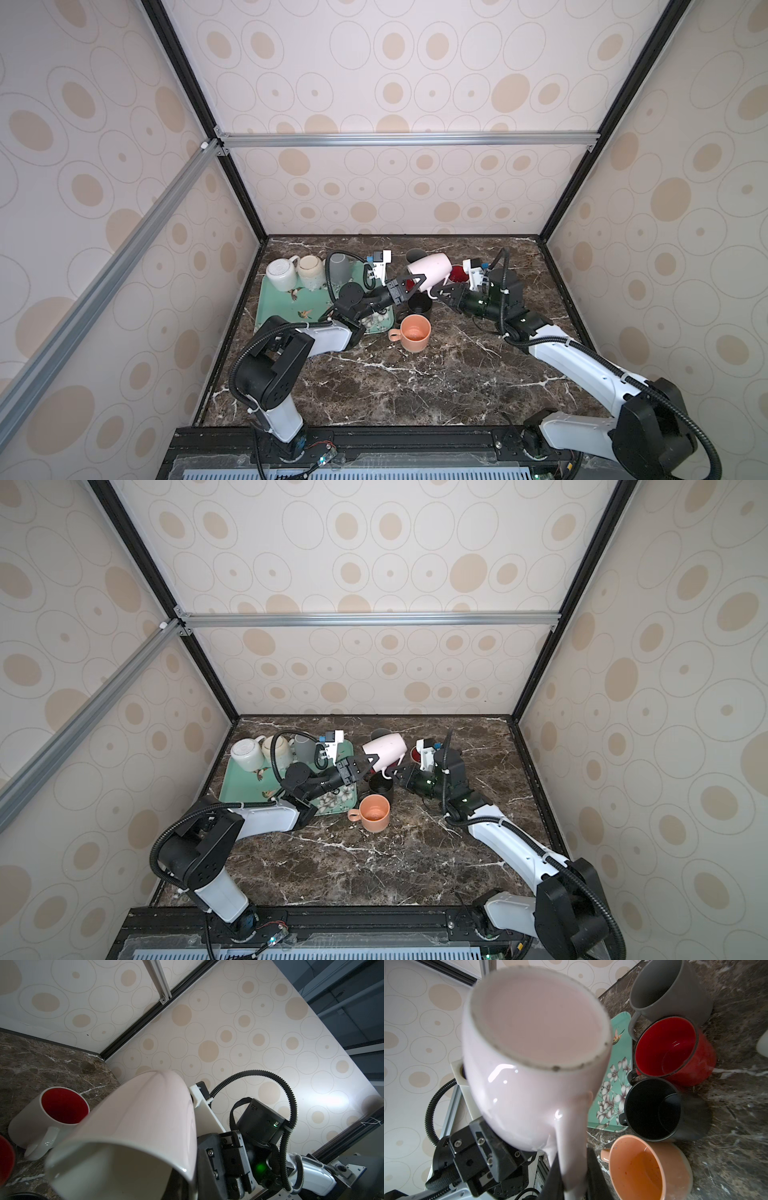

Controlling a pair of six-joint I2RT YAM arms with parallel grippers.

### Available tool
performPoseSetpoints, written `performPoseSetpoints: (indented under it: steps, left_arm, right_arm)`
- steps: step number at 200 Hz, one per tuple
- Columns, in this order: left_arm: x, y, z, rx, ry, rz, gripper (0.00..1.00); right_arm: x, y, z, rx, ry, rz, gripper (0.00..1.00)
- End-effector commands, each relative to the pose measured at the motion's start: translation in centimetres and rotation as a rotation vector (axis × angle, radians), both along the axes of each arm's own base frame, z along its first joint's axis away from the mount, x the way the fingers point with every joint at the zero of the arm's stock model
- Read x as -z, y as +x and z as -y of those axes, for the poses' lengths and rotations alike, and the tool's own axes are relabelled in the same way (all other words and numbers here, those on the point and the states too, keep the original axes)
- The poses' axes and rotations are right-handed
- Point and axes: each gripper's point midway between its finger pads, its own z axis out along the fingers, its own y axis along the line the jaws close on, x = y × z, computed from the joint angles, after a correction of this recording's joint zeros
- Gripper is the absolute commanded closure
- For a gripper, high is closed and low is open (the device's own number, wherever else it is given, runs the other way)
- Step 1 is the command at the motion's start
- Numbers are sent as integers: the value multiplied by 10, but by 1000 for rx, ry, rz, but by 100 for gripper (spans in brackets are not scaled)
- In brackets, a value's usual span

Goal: Turn the mug right side up
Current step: 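Close the left gripper on the pink mug's rim while the right gripper holds it, then carry the pink mug with the left gripper while the right gripper releases and withdraws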

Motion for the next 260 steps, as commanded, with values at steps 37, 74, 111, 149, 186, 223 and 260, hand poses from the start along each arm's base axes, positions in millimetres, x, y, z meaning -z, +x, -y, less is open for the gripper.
performPoseSetpoints:
  steps: [37, 74, 111, 149, 186, 223, 260]
  left_arm:
    - [-62, -28, 11, 71, -28, 184, 100]
    - [-56, -21, 20, 39, 118, 244, 100]
    - [-35, -10, 40, -14, 443, 336, 100]
    - [-9, -20, 75, 53, 716, 481, 100]
    - [41, -27, 117, 220, 988, 580, 100]
    - [78, -17, 140, 311, 1132, 607, 100]
    - [112, 3, 151, 351, 1326, 640, 100]
  right_arm:
    - [-7, -6, 18, 20, -192, 80, 60]
    - [-12, -14, 55, 102, -362, 112, 56]
    - [-12, -22, 104, 213, -538, 93, 54]
    - [8, -20, 150, 304, -542, -44, 53]
    - [30, -17, 186, 389, -511, -150, 52]
    - [43, -22, 208, 440, -495, -196, 52]
    - [54, -24, 214, 449, -482, -213, 52]
